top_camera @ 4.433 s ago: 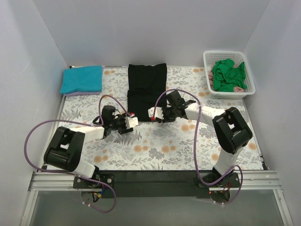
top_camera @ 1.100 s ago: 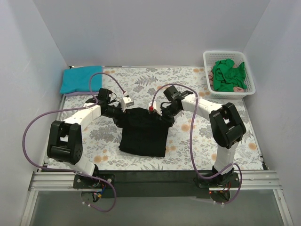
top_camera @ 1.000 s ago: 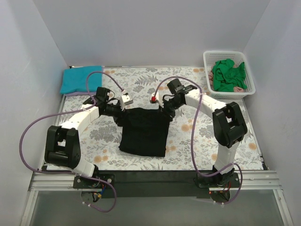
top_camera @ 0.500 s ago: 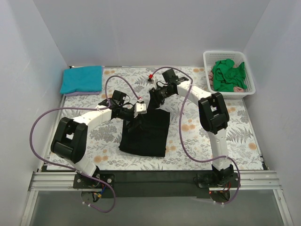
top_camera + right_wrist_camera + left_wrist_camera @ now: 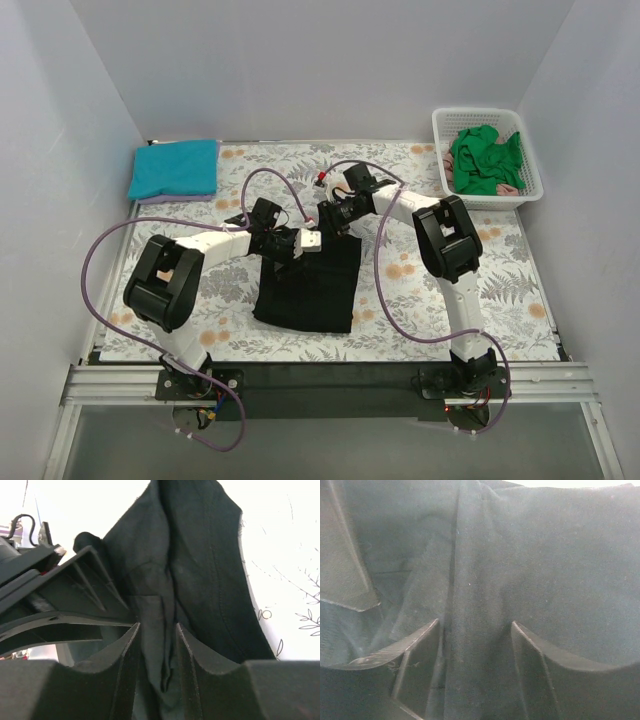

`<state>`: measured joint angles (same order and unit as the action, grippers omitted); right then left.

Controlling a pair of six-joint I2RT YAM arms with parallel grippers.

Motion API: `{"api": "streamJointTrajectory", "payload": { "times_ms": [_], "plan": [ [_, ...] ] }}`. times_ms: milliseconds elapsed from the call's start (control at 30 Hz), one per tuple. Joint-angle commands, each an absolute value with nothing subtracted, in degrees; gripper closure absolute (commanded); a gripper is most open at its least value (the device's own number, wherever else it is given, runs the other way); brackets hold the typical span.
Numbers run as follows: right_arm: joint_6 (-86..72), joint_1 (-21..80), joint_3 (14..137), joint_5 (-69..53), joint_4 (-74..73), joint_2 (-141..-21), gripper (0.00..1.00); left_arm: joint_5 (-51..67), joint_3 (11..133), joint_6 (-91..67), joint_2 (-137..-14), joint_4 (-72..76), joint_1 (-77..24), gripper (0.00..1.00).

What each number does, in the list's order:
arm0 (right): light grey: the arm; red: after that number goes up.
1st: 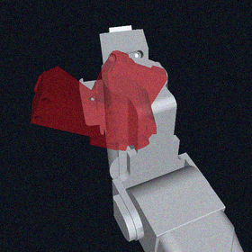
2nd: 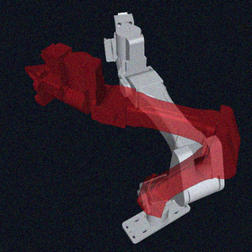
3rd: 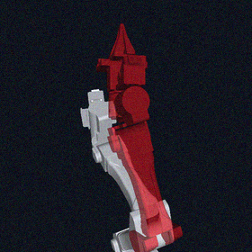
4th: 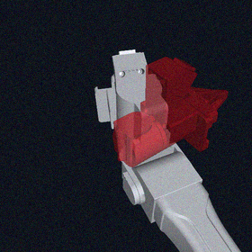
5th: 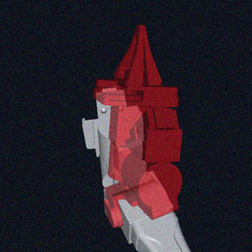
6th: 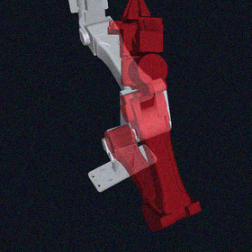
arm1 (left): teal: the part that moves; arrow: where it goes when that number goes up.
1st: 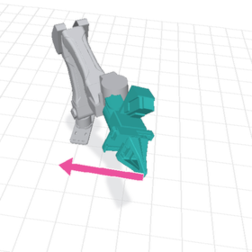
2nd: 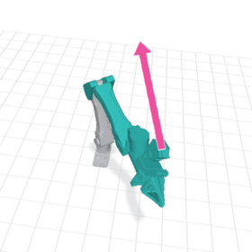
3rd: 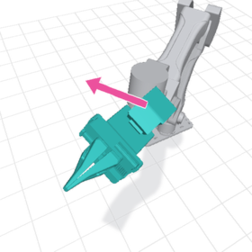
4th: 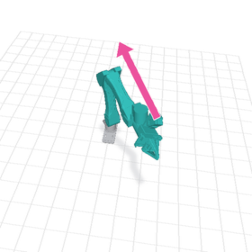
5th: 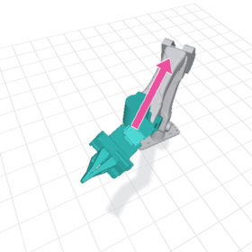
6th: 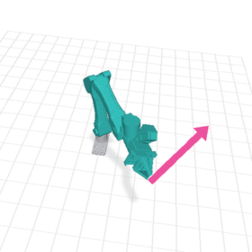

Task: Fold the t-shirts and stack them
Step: Fold the tshirt

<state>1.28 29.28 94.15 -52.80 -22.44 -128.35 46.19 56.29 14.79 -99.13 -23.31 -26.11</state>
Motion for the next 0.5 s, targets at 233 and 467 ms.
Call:
{"api": "streamJointTrajectory", "payload": {
  "times_ms": [233, 467],
  "plan": [
    [-1.1, 29.5, 90.6, -52.8, -18.7, -131.3, 0.61, 46.8, 57.1, 14.2, -96.1, -22.9, -27.2, 0.85],
    [-0.4, 29.6, 89.7, -53.2, -18.7, -131.1, 0.63, 44.6, 55.3, 13.6, -86.1, -19.3, -28.4, 1.00]
  ]
}}
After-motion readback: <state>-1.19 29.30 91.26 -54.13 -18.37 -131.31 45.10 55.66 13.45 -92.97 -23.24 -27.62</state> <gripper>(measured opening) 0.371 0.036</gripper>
